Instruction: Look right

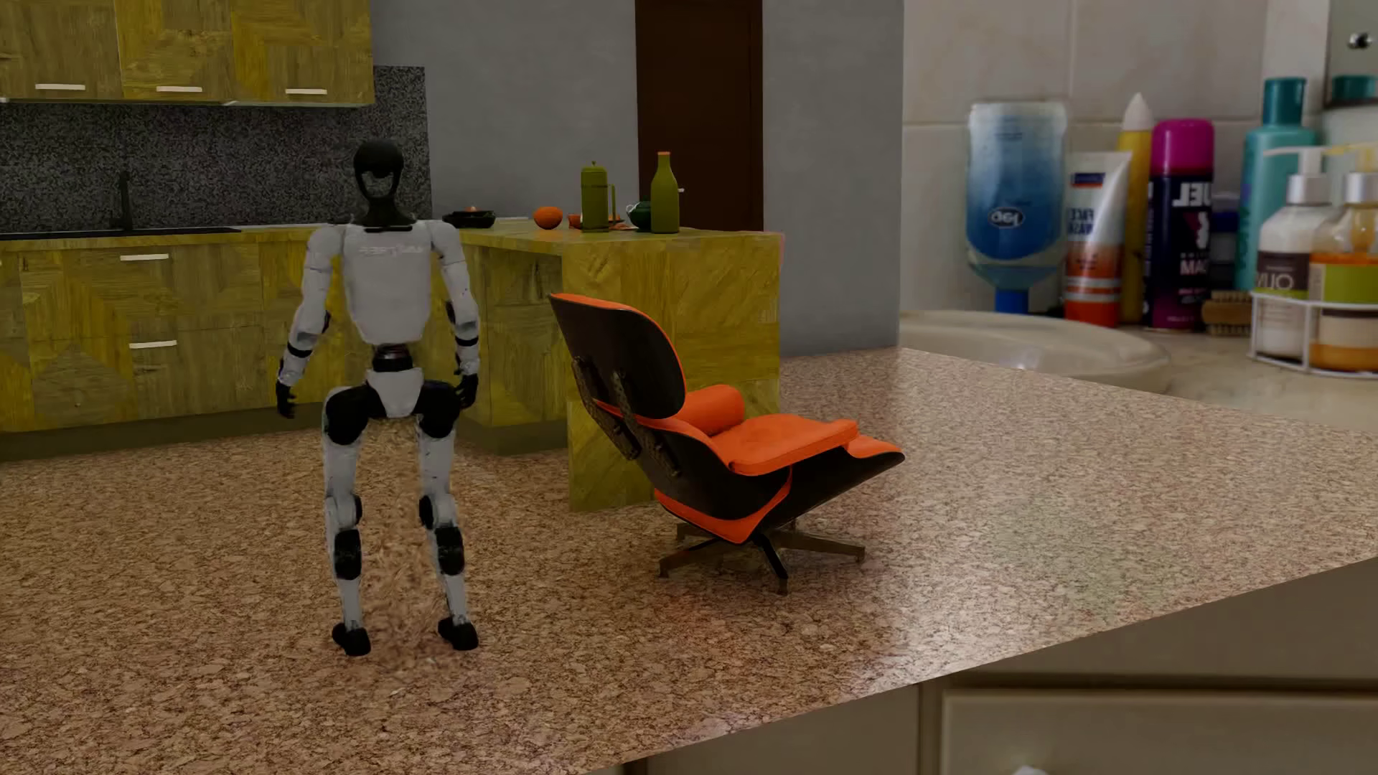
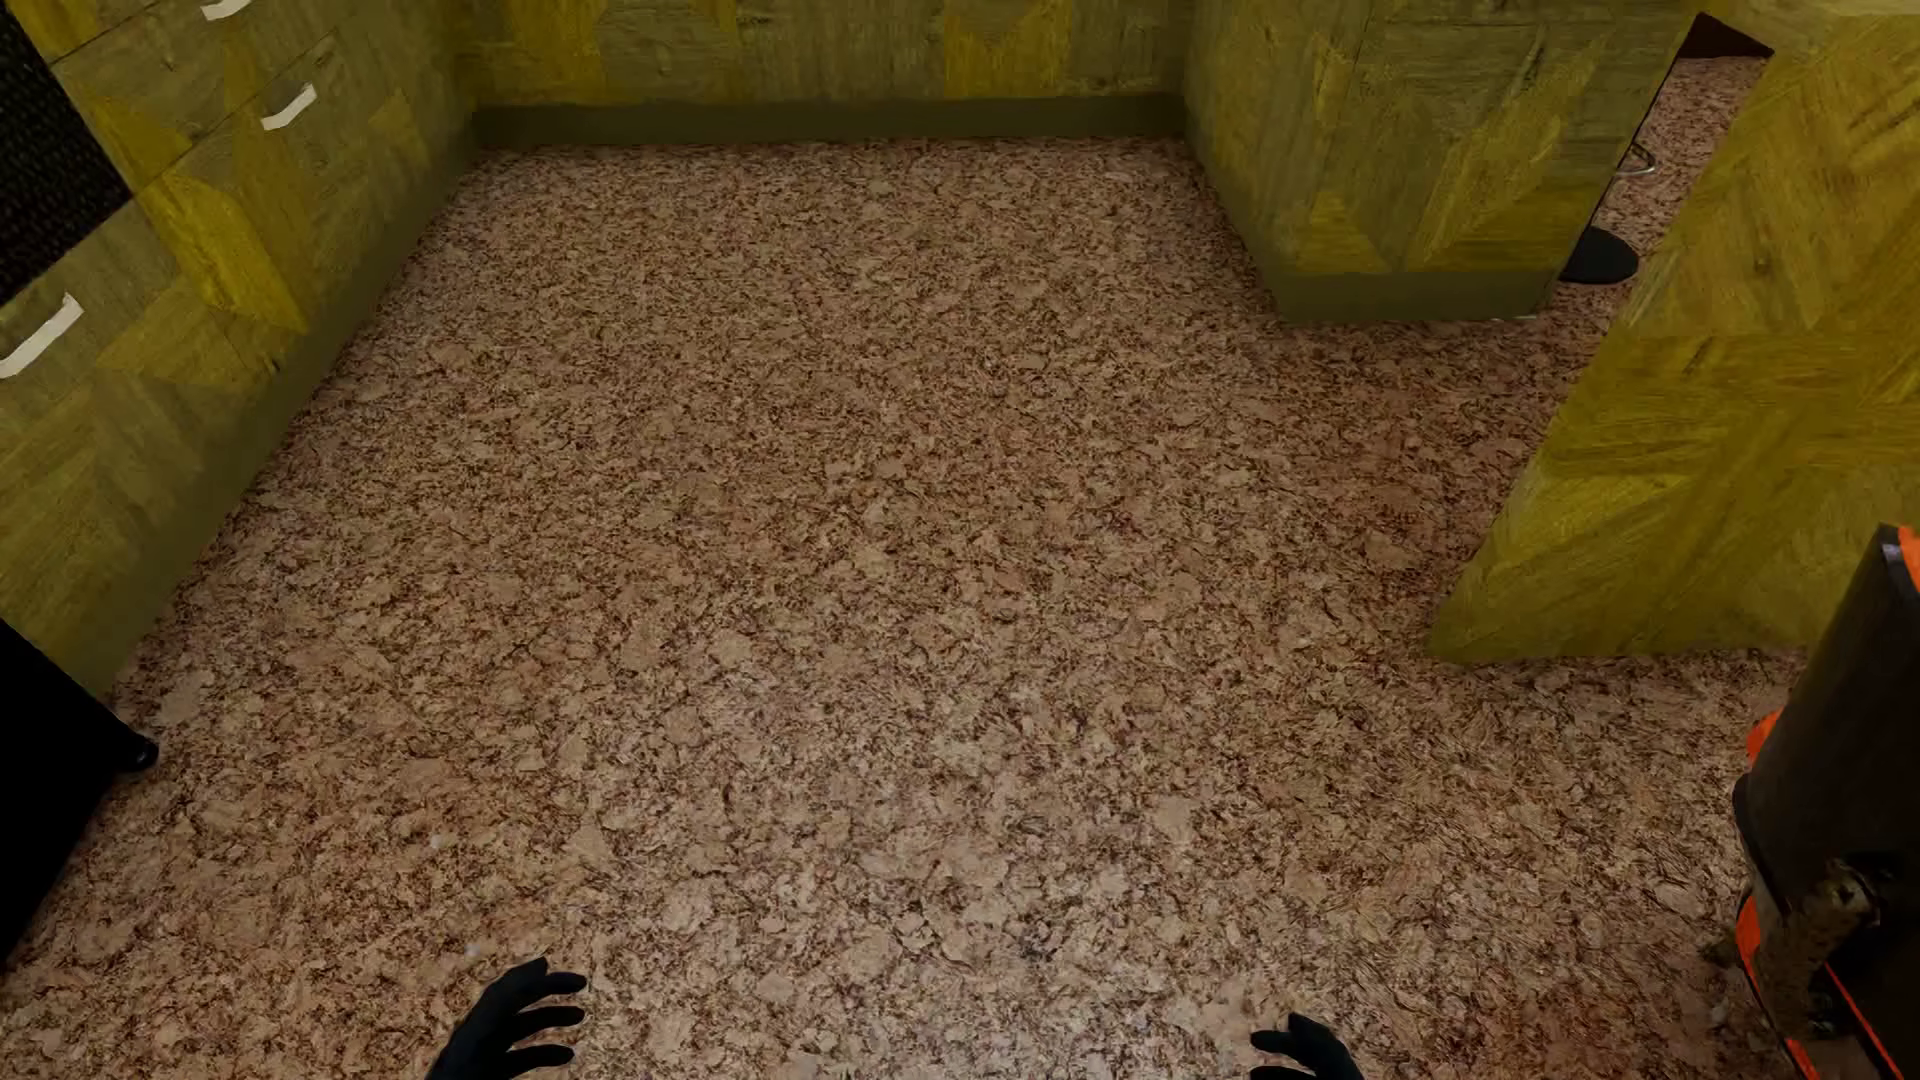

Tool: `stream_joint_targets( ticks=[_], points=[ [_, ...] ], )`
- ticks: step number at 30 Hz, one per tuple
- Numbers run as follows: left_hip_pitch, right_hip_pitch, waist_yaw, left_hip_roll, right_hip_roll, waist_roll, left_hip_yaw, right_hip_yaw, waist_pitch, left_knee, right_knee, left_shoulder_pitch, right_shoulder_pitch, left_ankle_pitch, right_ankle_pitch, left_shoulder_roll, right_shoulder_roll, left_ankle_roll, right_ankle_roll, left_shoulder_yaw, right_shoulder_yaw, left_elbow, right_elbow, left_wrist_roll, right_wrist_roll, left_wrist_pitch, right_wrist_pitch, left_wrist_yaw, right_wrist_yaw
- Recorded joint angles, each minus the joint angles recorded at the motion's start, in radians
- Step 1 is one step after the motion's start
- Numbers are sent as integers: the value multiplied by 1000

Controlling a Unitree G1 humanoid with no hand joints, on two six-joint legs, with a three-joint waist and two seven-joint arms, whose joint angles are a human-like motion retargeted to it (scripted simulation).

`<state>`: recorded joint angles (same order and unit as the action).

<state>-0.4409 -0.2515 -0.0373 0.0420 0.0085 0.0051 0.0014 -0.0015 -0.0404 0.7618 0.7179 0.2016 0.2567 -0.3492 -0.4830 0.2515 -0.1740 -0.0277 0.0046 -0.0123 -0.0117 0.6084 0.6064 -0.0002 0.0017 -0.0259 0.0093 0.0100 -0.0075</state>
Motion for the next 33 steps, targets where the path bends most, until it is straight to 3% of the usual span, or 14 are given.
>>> stream_joint_targets(
  ticks=[1, 3, 6, 8, 11, 13, 14, 16, 18, 20, 22, 26, 30, 33],
  points=[
    [-25, -45, -54, 6, -14, -17, 29, 12, -13, 29, 57, 14, 10, -12, -11, -43, 31, -39, 4, -41, 18, 17, 41, 1, -1, 30, 3, 20, 8],
    [-59, -103, -107, 16, -18, -14, 62, 39, -22, 68, 113, -2, 55, -29, -12, -81, -8, -26, 17, -99, 33, -9, 82, 9, -7, 78, 42, 40, 37],
    [-49, -132, -152, 32, -32, -7, 85, 28, 12, 25, 140, -26, 48, 48, -101, -47, 9, 24, -16, -83, 66, -21, 49, 35, 39, 39, 135, 31, 49],
    [-52, -141, -145, 35, -61, -14, 100, 18, 29, 20, 94, -23, 6, 31, 25, -64, 13, 29, 52, -78, 36, -26, 89, 63, 68, 26, 160, 18, 68],
    [-66, -155, -161, 21, -24, 11, 51, 48, 40, 13, 49, 3, 8, 56, 84, -75, 43, 28, 48, -92, 49, -15, 46, 88, 23, 52, 139, 0, 24],
    [-49, -177, -167, 31, -61, -28, 90, 30, 65, 7, 100, -39, -12, 55, 4, -50, 3, 28, 9, -71, 71, -16, 47, 77, 9, 93, 115, -10, 29],
    [-51, -180, -156, 42, -79, -35, 102, 20, 66, 20, 87, -39, -9, 43, 62, -57, -19, 25, 96, -90, 45, -41, 58, 72, 2, 101, 101, -5, 40],
    [-42, -169, -169, 57, -51, -25, 93, 40, 71, 35, 60, -21, -2, 20, 105, -108, -7, 17, 64, -84, 49, -39, 59, 66, -18, 80, 86, 10, 30],
    [-28, -160, -196, 61, -29, -16, 85, 63, 77, 37, 41, -26, 4, 5, 114, -62, 29, 13, 65, -74, 63, -31, 56, 47, -10, 57, 76, 0, 22],
    [-8, -137, -229, 77, -29, 0, 98, 54, 73, 9, -17, -15, -33, 7, 144, -56, 16, 15, 70, -49, 86, -28, 49, 16, 39, 40, 102, -16, 28],
    [25, -125, -219, 81, -35, -19, 114, 63, 73, -11, -27, -38, -16, 2, 147, -54, 41, 9, 72, -52, 56, -27, 45, -1, 64, 42, 119, -43, 38],
    [37, -131, -230, 83, -19, -33, 74, 81, 76, 9, -16, -4, -12, -27, 146, -60, 46, -11, 72, -53, 63, -47, 27, 2, 62, 39, 126, -56, 43],
    [51, -129, -224, 91, -21, -30, 57, 65, 64, -7, -48, -32, -23, -35, 167, -78, 13, -23, 71, -64, 59, -45, 52, 34, 39, 89, 152, -58, 42],
    [57, -147, -216, 81, -22, -43, 32, 78, 77, 29, -6, -31, -8, -52, 151, -68, 30, -41, 70, -63, 85, -46, 42, 15, 25, 52, 142, -57, 41]
  ],
)
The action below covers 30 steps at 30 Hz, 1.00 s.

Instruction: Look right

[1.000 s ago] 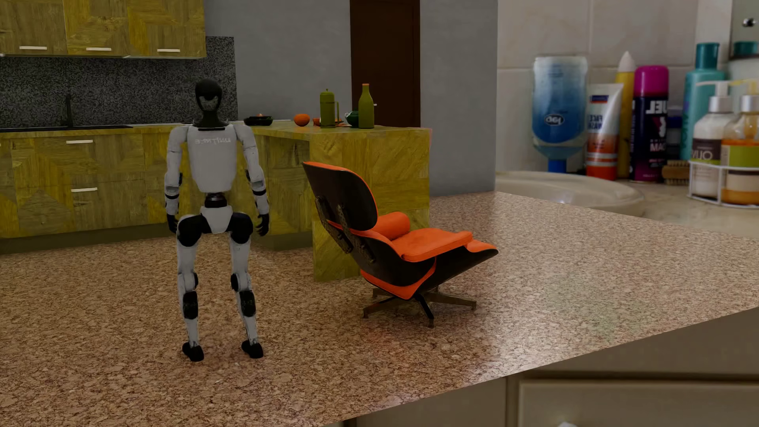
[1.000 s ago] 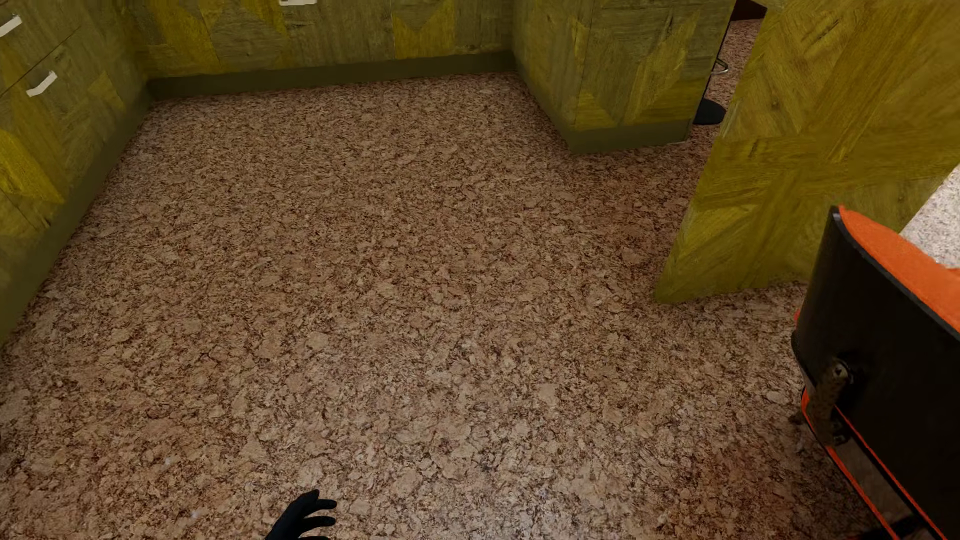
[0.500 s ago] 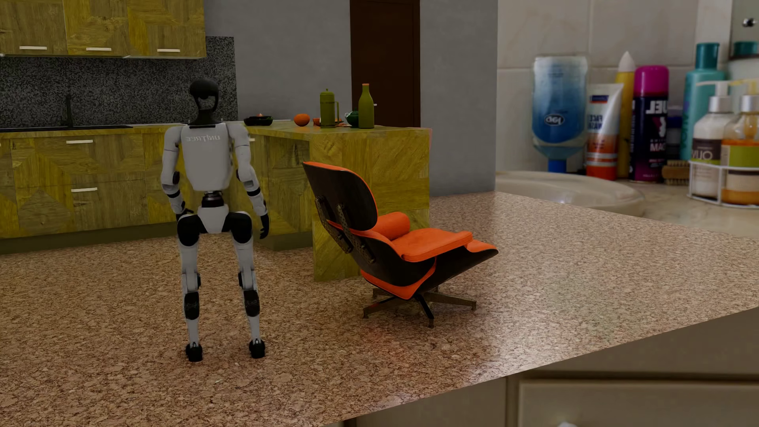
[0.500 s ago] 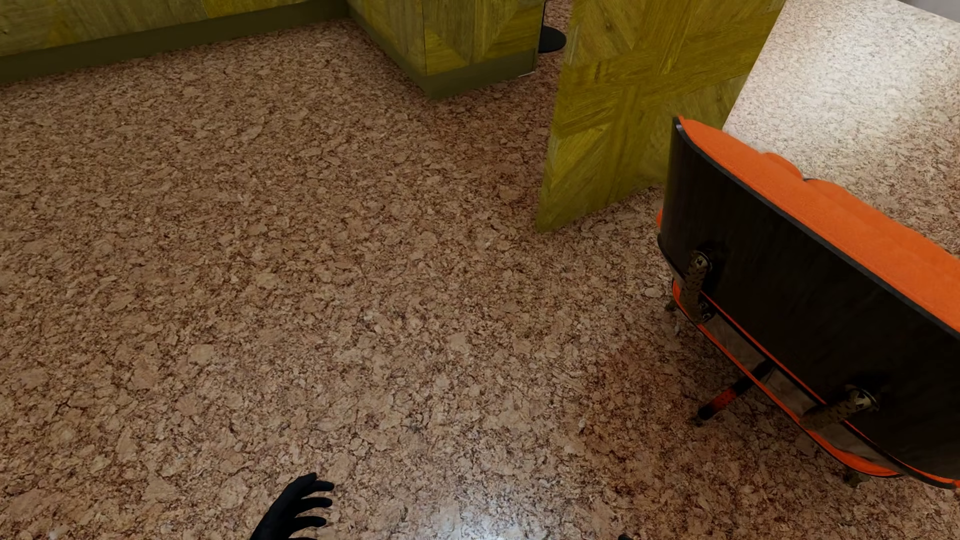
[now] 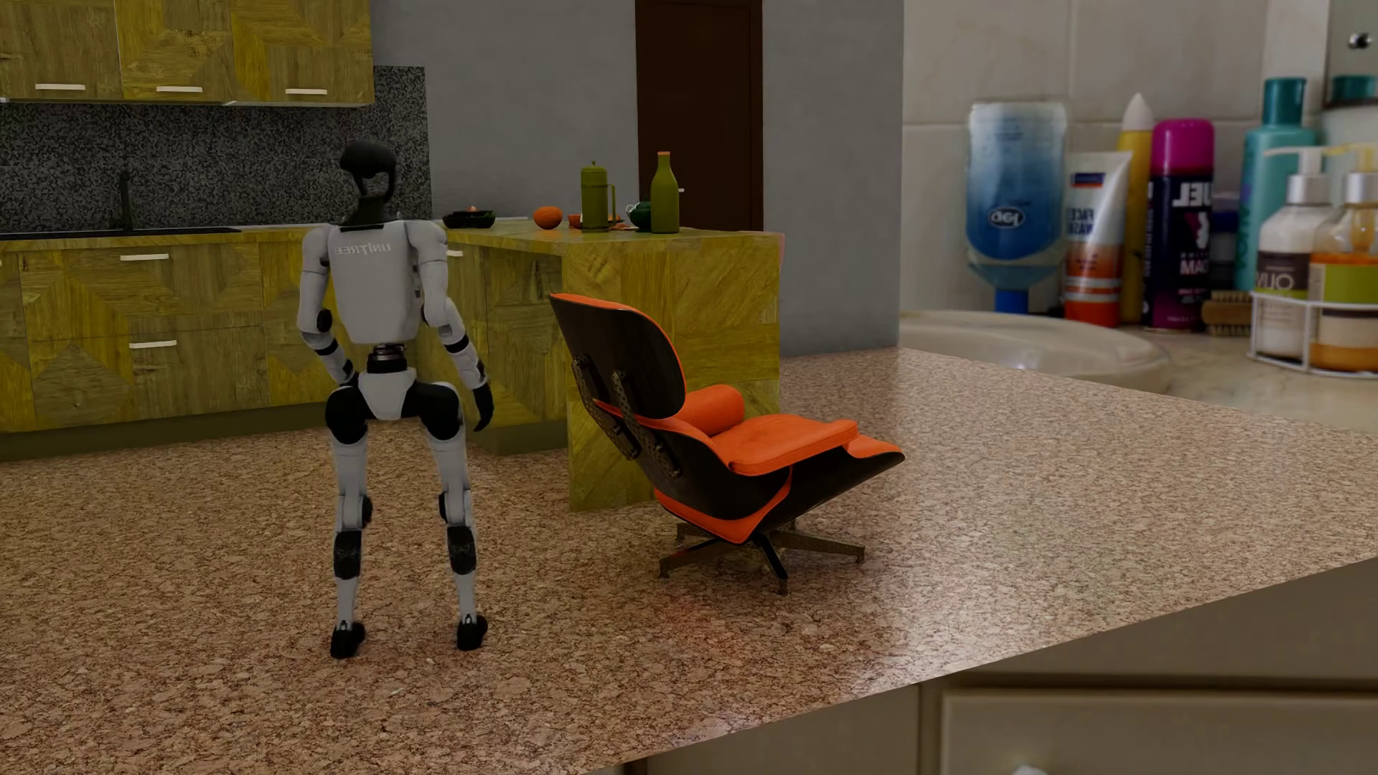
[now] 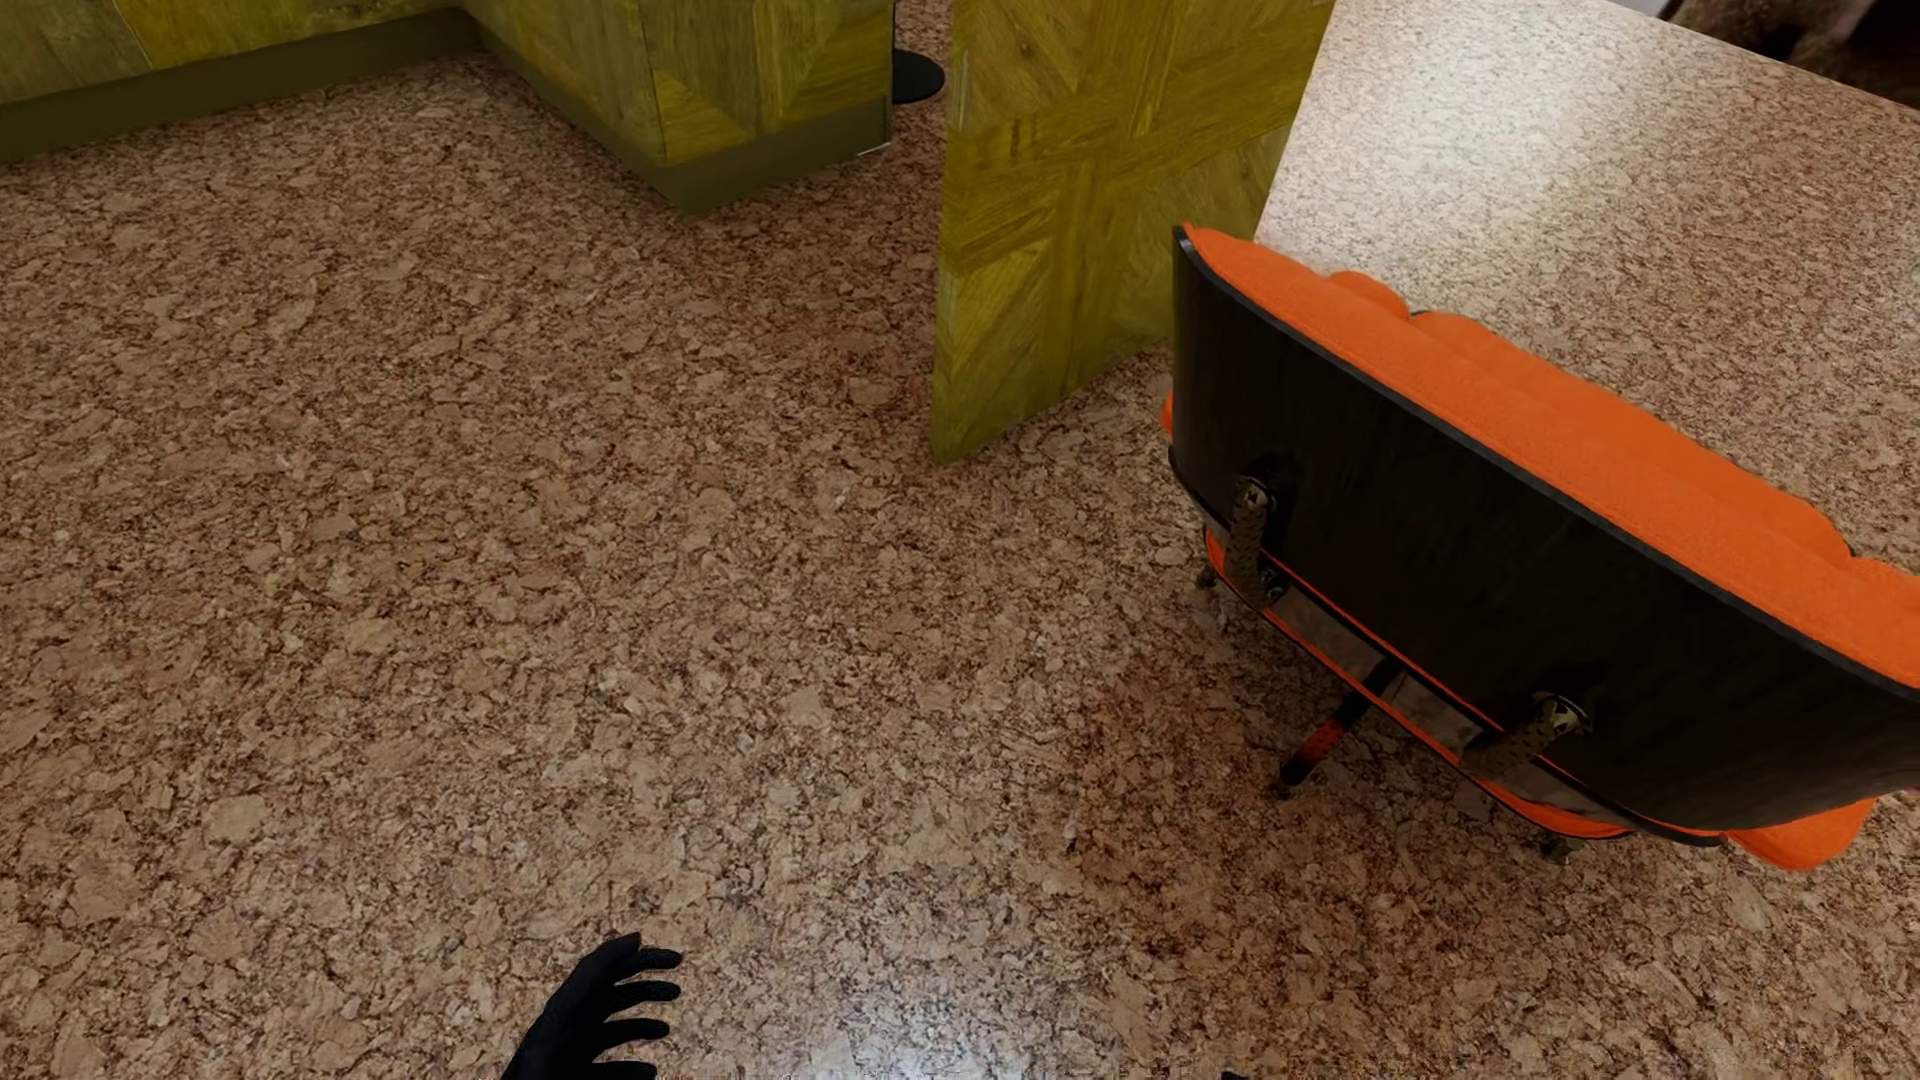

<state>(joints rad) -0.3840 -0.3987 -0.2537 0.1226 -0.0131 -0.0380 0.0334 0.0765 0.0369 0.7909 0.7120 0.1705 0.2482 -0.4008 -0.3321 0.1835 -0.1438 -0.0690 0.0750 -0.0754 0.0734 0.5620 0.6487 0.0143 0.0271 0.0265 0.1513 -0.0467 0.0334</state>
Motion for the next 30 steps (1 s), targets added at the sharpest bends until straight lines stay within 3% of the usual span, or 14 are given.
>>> stream_joint_targets(
  ticks=[4, 10, 13, 15, 16, 17, 19, 21, 23, 24, 26, 27, 29, 30],
  points=[
    [18, -26, -17, -5, 29, 30, -47, 48, -1, -15, -10, -20, 33, -15, 28, -20, 10, -37, 2, -10, -32, 11, 22, -23, 13, 36, -74, -8, -21],
    [0, -62, 40, 21, -4, 28, -11, 11, -4, 46, -15, 12, 2, 31, 70, -10, 1, -36, -4, -17, -33, -49, 0, 0, 14, 18, -32, -14, -14],
    [69, -71, -35, 16, 45, 76, -77, 56, -22, -91, -85, -1, 77, -21, 103, 12, 1, -11, -10, -1, -42, 11, -12, 24, 80, 66, -114, -22, -50],
    [98, -92, -59, 18, 0, 44, -40, 11, -3, -106, -32, -38, 64, -13, 30, 15, 3, -91, -85, 8, -33, 26, -5, 16, 86, 45, -121, -19, -36],
    [75, -107, -26, 24, -12, 30, -33, 2, 4, -45, -9, -56, 53, -15, 22, 4, 11, -72, 11, -10, -33, 21, 9, 4, 71, 21, -108, -10, -22],
    [34, -119, 2, 21, -3, 20, -30, 19, 6, 40, -14, -50, 24, -9, 116, -19, -7, -31, -35, -21, -29, -12, 44, -8, 54, 6, -90, -1, 0],
    [33, -134, 3, 18, 37, 59, -74, 47, -15, 8, -64, 0, 48, -58, 145, -21, -10, 33, 7, -41, -35, 11, 1, 2, 60, -9, -72, -6, 16],
    [101, -149, -63, 32, 7, 33, -29, -3, -11, -89, -45, 32, 29, -56, 53, 21, 30, -96, -88, -1, -35, 33, -40, 13, 54, 40, -54, -25, -36],
    [115, -191, -9, 33, -39, -13, 15, -56, -11, -56, 87, -48, 60, -84, -93, 8, 24, -33, -187, -16, -22, 37, -21, 19, 39, 83, -57, -17, -44],
    [39, -201, 28, 38, -48, -25, 5, -46, 0, 111, 90, -64, 28, -53, -5, 8, -14, -38, -18, -12, 1, -3, 28, 15, 29, 78, -55, -5, -27],
    [-95, -210, 90, -5, 4, 17, -90, 1, -14, 282, -1, -59, 39, 33, 187, -15, -47, -27, -14, -6, -9, 2, 42, 26, 56, 42, -65, 17, 7],
    [-44, -207, 55, -5, 28, 48, -113, -1, -15, 81, -10, -20, 74, -57, 131, 0, 2, -28, -8, 9, -51, 36, -5, 41, 80, 20, -85, 13, -17],
    [18, -205, -3, 12, -6, 14, -51, -63, -2, 37, 218, -13, 42, -80, -78, 34, 8, -109, -140, 24, -21, 69, -6, 41, 85, 50, -131, 10, -83],
    [10, -170, 16, 10, -27, -2, -31, -75, -21, 59, 296, -29, 41, -96, -146, 27, -11, -57, -148, 11, -26, 49, 2, 30, 62, 65, -136, 15, -78]
  ],
)
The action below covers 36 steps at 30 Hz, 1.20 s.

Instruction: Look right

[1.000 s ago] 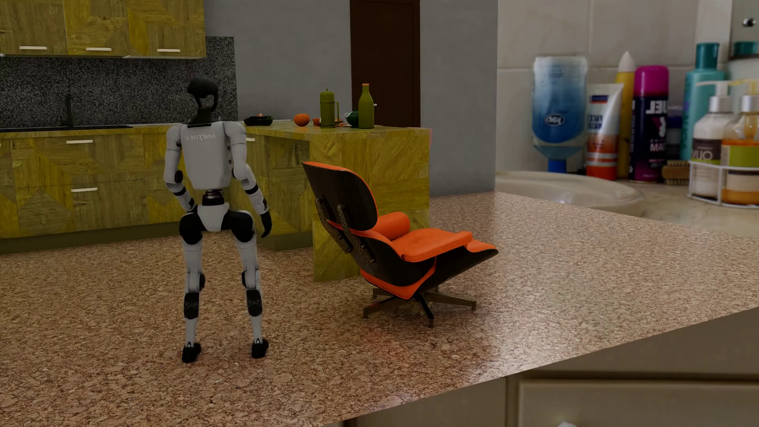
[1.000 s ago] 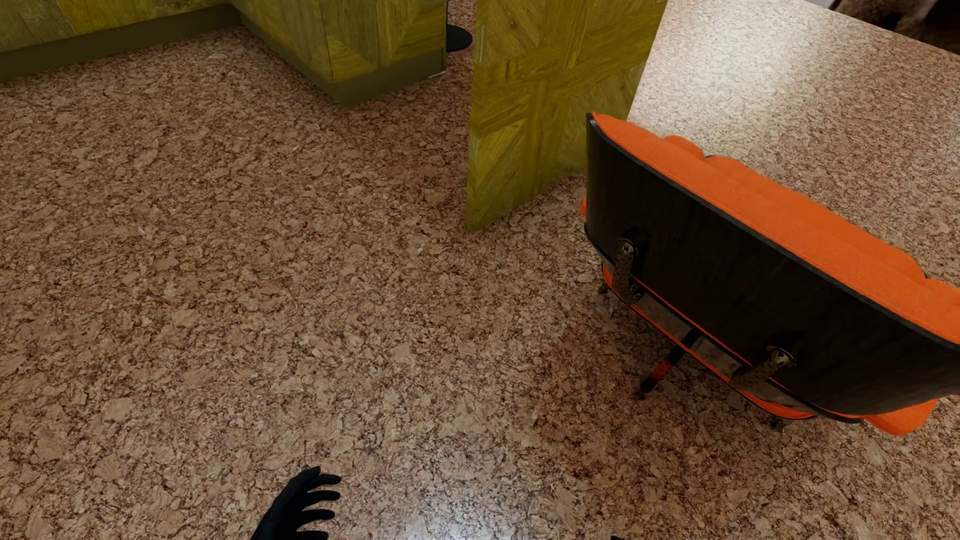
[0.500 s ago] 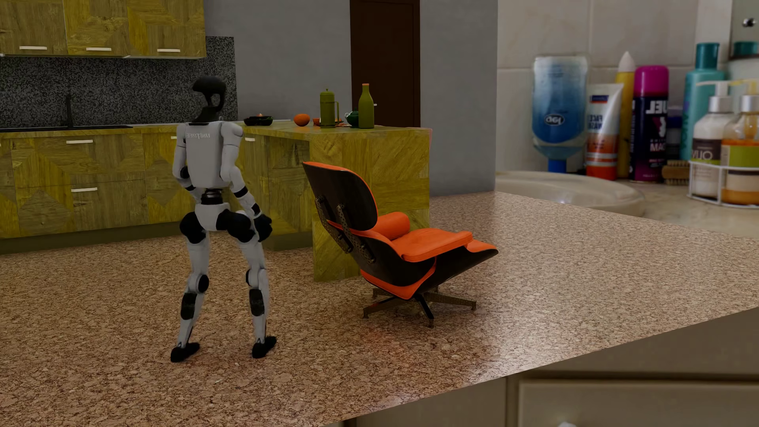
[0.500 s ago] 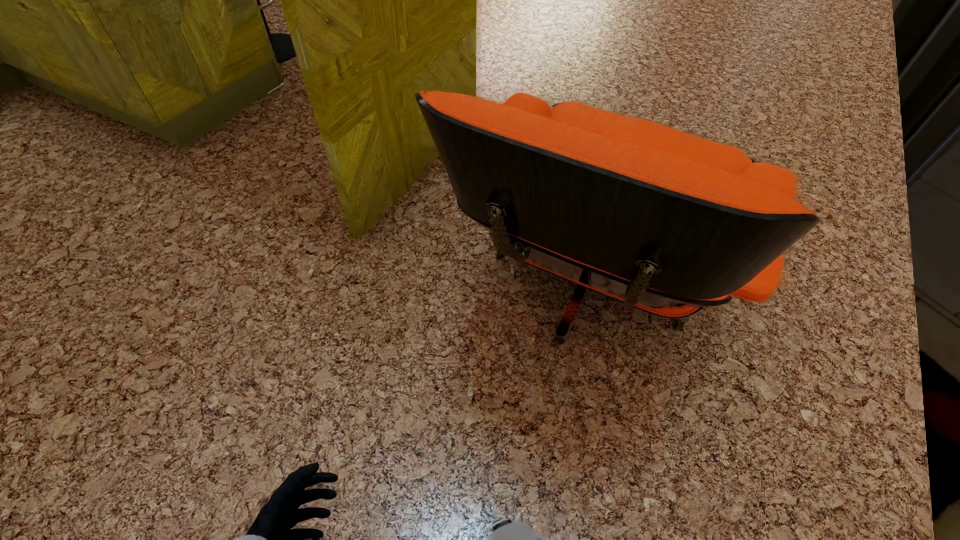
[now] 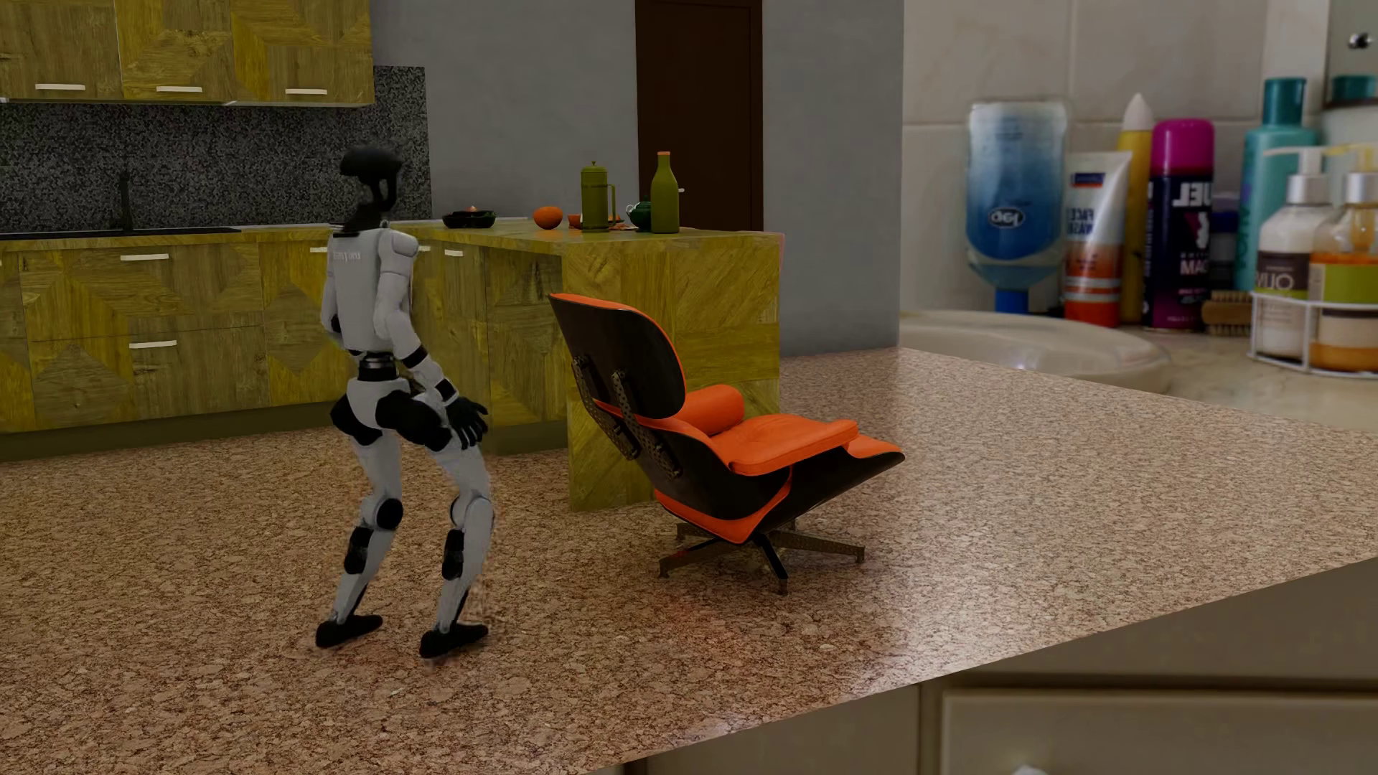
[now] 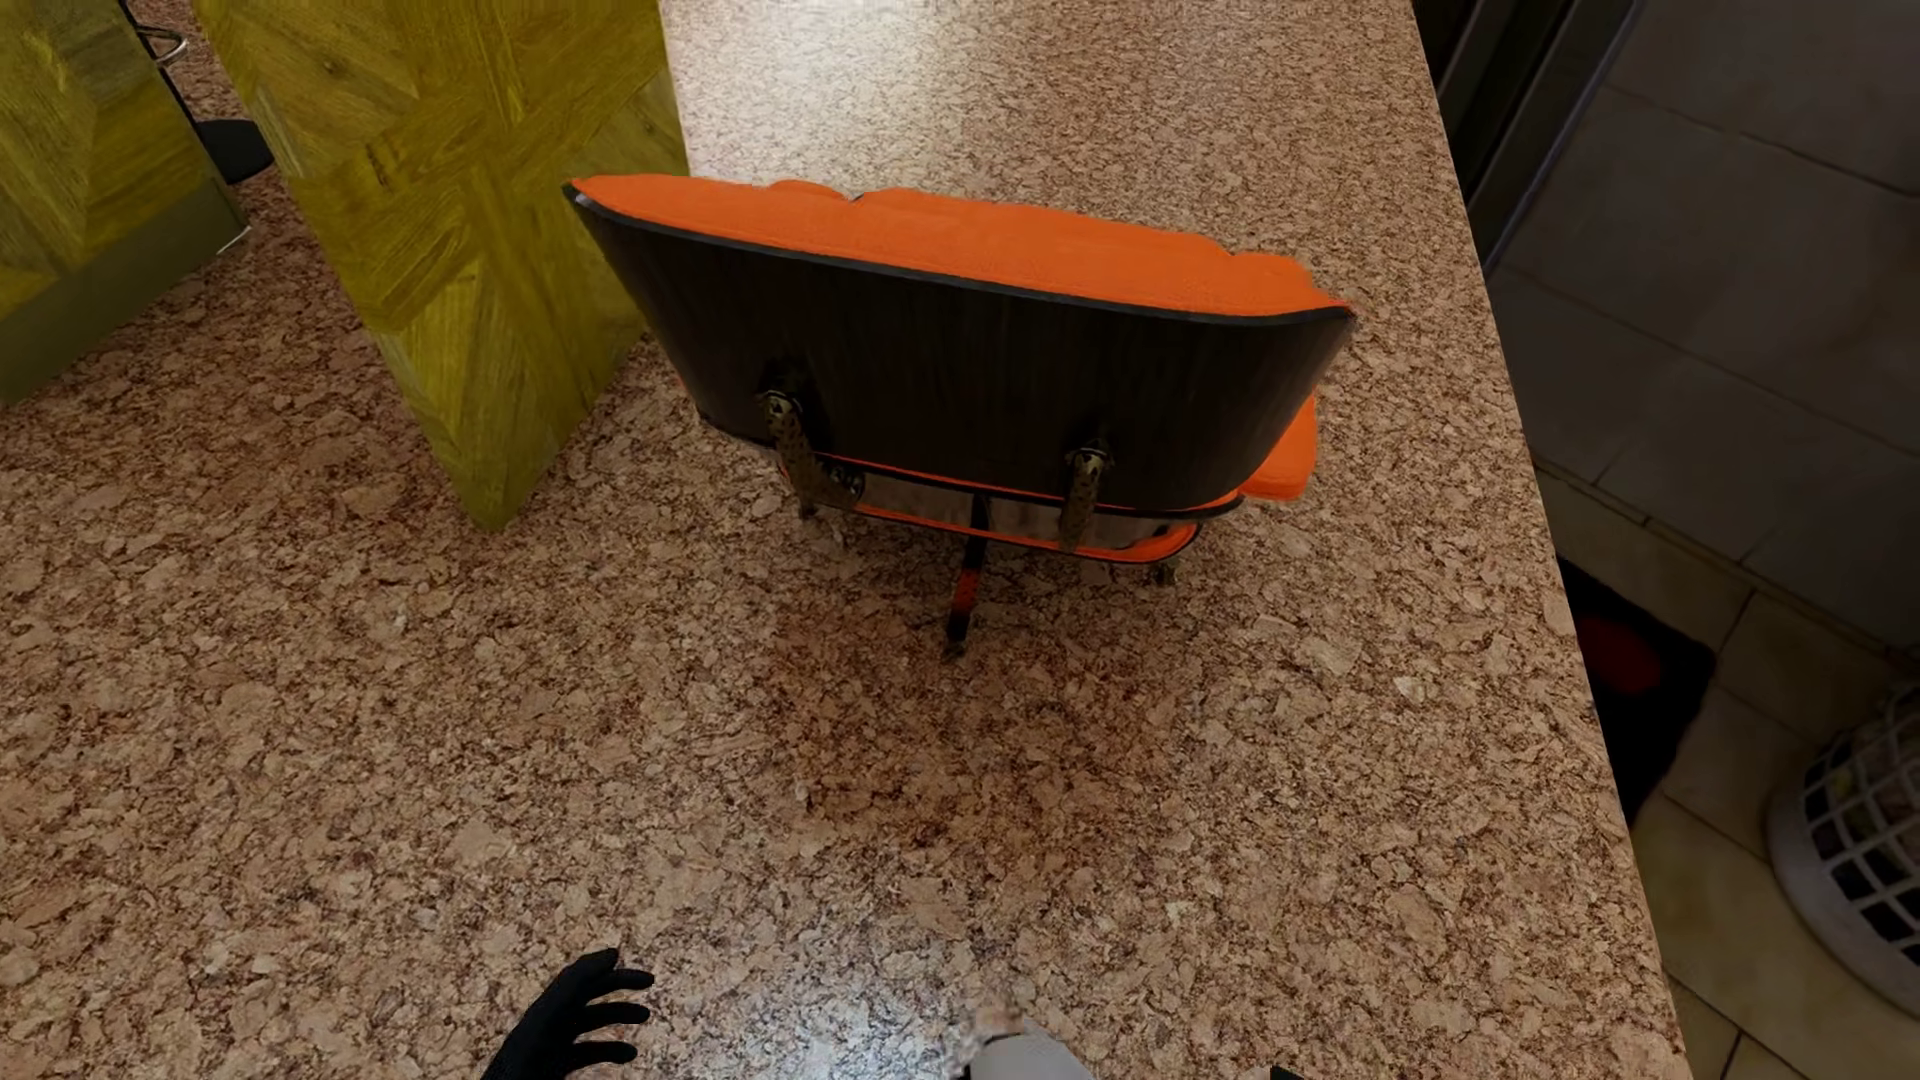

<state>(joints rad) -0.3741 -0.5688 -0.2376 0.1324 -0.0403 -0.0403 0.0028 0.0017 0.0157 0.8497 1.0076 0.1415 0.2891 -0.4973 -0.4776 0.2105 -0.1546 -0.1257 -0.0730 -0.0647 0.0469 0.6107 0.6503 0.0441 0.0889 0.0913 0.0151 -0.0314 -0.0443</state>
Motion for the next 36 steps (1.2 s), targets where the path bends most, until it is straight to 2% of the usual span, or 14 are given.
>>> stream_joint_targets(
  ticks=[1, 5, 8, 11, 14, 16, 18, 26, 28, 29, 30, 32, 35, 36],
  points=[
    [-24, 70, 36, -9, -25, -22, 17, 15, -14, 60, -53, -26, -6, -8, -19, -22, -32, 23, 106, -14, 15, 2, 13, -12, -23, -6, 2, 11, 16],
    [-37, 101, 58, -11, 50, 61, -58, 74, 0, -18, -183, 48, -17, 69, 78, -36, 8, -32, 110, 12, 6, -36, -17, -33, -32, -34, 21, 56, 76],
    [15, 104, 21, -1, 49, 68, -12, 97, 33, -95, -203, 62, -59, 64, 97, -22, -2, -3, 114, 19, -19, -32, 5, -47, 7, -50, 36, 81, 106],
    [-73, 120, 39, 8, 71, 47, -18, 127, 75, 91, -229, -9, -35, 206, 126, -48, 8, 0, 109, -23, 2, -75, 24, -68, -45, -8, 52, 74, 69],
    [-34, 128, -3, -9, 110, 84, -61, 152, 35, -131, -305, 26, -22, 141, 175, -25, 18, 67, 112, 19, -26, -14, -12, -47, -61, -90, 67, 34, 28],
    [-23, 117, -11, 5, 67, 64, -37, 104, 21, -128, -306, 18, -55, 138, 191, -7, -7, -52, 121, 15, 3, -27, 27, -45, -49, -73, 63, 18, 47],
    [0, 116, -13, 15, 51, 33, -7, 89, 6, -135, -302, 38, -64, 135, 197, -37, 29, 10, 123, -12, 13, -32, 9, -57, -29, -70, 79, 5, 74],
    [21, 109, -95, 60, 50, 33, 48, 66, -8, -167, -404, 48, -10, 138, 234, -17, 6, 14, 131, -20, -22, -22, 2, -50, -42, -40, 152, -66, 66],
    [49, 96, -47, 64, 10, 4, 75, 21, 7, -168, -330, 4, -19, 133, 116, -5, 14, 13, 61, 3, -16, -55, 12, -23, -69, -49, 189, -81, 55],
    [38, 91, -45, 73, 0, 5, 88, 20, 1, -142, -345, 20, -49, 113, 188, -11, 16, 12, 170, -10, 5, -50, -1, -13, -84, -76, 204, -71, 49],
    [36, 103, -28, 69, 6, 1, 76, 32, 7, -106, -365, 31, -50, 106, 276, -19, 7, 9, 126, -20, 19, -71, -4, -8, -77, -80, 194, -59, 49],
    [-42, 111, 25, 51, 22, -3, 26, 87, 40, 104, -361, 24, -28, 216, 291, -45, 13, -6, 151, -30, 17, -88, 19, -10, -45, -47, 137, -39, 52],
    [-16, 79, -38, 3, 58, 64, -41, 128, 1, -111, -374, 52, 25, 125, 271, 6, 32, 17, 155, 12, -38, -35, -5, -26, 32, -14, 22, -57, 38],
    [5, 78, -64, 12, 44, 69, -15, 106, 1, -133, -367, 41, 7, 131, 224, -1, 18, 22, 84, 1, -5, -11, -4, -25, 27, -8, 19, -51, 10]
  ],
)
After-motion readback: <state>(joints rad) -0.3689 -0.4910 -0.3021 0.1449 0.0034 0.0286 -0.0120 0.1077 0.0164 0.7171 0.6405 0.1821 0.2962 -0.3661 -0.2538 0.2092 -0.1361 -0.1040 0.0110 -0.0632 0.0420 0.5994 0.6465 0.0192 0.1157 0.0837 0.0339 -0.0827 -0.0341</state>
